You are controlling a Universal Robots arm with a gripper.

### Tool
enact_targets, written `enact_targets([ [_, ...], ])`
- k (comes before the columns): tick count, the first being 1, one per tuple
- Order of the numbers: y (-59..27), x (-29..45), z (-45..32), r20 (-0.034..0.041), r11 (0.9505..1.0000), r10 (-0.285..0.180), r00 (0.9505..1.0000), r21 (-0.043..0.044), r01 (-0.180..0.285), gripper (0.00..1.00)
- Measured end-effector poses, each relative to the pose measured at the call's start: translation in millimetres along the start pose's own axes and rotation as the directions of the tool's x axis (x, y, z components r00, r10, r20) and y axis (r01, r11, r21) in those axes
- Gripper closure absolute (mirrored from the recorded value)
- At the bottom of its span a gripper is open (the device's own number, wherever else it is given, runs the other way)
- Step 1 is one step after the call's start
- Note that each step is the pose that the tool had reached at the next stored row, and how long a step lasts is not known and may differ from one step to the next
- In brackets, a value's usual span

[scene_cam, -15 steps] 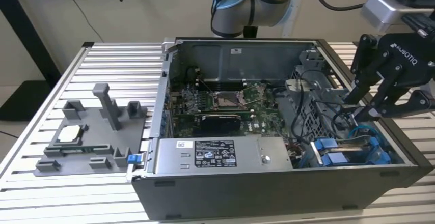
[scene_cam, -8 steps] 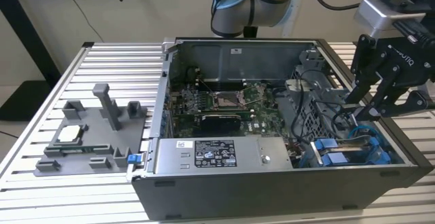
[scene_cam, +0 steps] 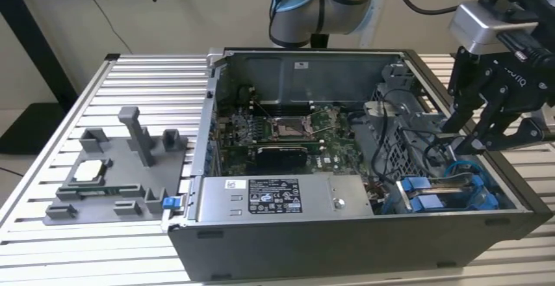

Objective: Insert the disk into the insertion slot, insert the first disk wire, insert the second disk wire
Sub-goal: 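Insert the first disk wire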

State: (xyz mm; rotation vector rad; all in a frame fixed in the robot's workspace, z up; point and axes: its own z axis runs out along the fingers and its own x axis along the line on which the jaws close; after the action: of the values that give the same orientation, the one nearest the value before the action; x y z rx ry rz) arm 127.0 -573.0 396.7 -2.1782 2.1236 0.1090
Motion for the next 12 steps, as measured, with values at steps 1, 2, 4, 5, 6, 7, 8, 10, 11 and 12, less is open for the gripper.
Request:
enact_targets([
  [1,0.2,-0.2,0.7,0.0007,1.0000,-0.001,1.0000,0.0060,0.001,0.00],
  [2,0.4,-0.4,1.3,0.0011,0.9999,-0.002,1.0000,0.0119,0.002,0.00],
  [4,1.9,-1.3,3.1,0.0033,0.9997,-0.003,1.0000,0.0224,0.003,0.00],
  [5,3.6,-2.1,3.9,0.0038,0.9997,-0.003,1.0000,0.0261,0.003,0.00],
  [6,5.9,-3.5,4.8,0.0039,0.9995,-0.004,1.0000,0.0302,0.004,0.00],
  [7,8.1,-5.0,5.6,0.0038,0.9994,-0.004,1.0000,0.0338,0.004,0.00],
  [8,9.7,-6.7,6.6,0.0042,0.9993,-0.005,1.0000,0.0371,0.004,0.00],
  [10,10.5,-9.3,8.7,0.0055,0.9991,-0.005,1.0000,0.0430,0.005,0.00],
  [11,10.6,-10.1,9.8,0.0057,0.9989,-0.006,1.0000,0.0471,0.005,0.00],
  [12,10.7,-10.6,10.9,0.0057,0.9987,-0.006,1.0000,0.0512,0.006,0.00],
])
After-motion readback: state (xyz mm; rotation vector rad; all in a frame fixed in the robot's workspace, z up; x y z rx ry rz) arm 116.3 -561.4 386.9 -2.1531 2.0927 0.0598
